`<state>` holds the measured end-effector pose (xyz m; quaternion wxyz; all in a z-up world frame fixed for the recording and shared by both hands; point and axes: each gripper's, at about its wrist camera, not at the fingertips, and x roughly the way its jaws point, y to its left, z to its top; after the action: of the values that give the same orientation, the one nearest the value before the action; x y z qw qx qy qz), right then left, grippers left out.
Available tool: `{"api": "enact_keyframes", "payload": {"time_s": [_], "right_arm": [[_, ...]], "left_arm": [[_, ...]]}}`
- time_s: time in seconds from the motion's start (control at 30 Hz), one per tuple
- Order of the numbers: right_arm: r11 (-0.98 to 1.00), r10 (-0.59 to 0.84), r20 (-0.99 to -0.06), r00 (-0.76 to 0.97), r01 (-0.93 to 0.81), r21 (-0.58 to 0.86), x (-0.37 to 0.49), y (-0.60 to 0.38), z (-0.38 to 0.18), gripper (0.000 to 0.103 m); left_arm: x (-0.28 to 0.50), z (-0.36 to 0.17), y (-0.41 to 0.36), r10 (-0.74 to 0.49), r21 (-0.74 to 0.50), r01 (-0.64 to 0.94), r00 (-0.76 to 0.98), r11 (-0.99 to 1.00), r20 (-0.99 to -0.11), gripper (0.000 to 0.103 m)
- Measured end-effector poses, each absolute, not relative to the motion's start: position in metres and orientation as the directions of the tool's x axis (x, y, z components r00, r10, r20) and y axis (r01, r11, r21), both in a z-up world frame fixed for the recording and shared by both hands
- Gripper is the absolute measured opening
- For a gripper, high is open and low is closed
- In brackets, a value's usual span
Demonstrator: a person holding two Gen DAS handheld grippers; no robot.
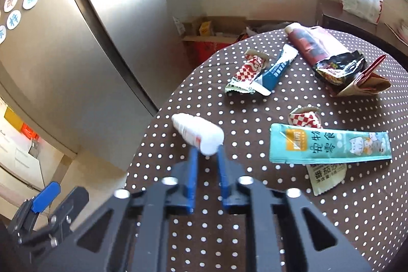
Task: Collect trash
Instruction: 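Close the right tool on the white medicine bottle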
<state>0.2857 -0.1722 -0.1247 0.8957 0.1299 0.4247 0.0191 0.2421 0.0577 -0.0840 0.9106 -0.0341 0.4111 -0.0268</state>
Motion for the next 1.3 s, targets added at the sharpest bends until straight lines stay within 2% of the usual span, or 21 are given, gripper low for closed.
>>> {"api": "enact_keyframes", "payload": {"time_s": [0.1, 0.17, 0.23, 0.3, 0.9, 1.07, 1.3], "right_arm": [[0.964, 0.147, -0.758, 0.636, 0.079, 0.254, 0.281, -0.174, -0.125, 0.012], [0.96, 0.165, -0.772, 0.613, 0.081, 0.27, 0.276, -0.174, -0.124, 0.019], [0.955, 0.181, -0.775, 0.605, 0.08, 0.286, 0.273, -0.176, -0.121, 0.047], [0.965, 0.148, -0.762, 0.63, 0.076, 0.25, 0.27, -0.176, -0.113, 0.057], [0.98, 0.052, -0.812, 0.581, 0.126, 0.153, 0.318, -0.171, -0.125, 0.056], [0.982, 0.04, -0.807, 0.589, 0.125, 0.14, 0.322, -0.173, -0.129, 0.036], [0.978, 0.067, -0.801, 0.595, 0.12, 0.17, 0.317, -0.179, -0.126, 0.034]], "left_arm": [[0.242, -0.082, 0.061, -0.071, -0.086, 0.01, 0.665, 0.996, -0.743, 0.08], [0.242, -0.083, 0.06, -0.07, -0.086, 0.009, 0.664, 0.996, -0.744, 0.08], [0.243, -0.083, 0.061, -0.078, -0.094, 0.012, 0.666, 0.995, -0.741, 0.08], [0.245, -0.083, 0.064, -0.082, -0.105, 0.005, 0.666, 0.994, -0.741, 0.08], [0.279, -0.093, 0.086, -0.122, -0.183, -0.027, 0.653, 0.983, -0.748, 0.08], [0.288, -0.098, 0.089, -0.106, -0.177, -0.05, 0.636, 0.983, -0.764, 0.08], [0.288, -0.098, 0.083, -0.102, -0.172, -0.05, 0.636, 0.984, -0.765, 0.08]]}}
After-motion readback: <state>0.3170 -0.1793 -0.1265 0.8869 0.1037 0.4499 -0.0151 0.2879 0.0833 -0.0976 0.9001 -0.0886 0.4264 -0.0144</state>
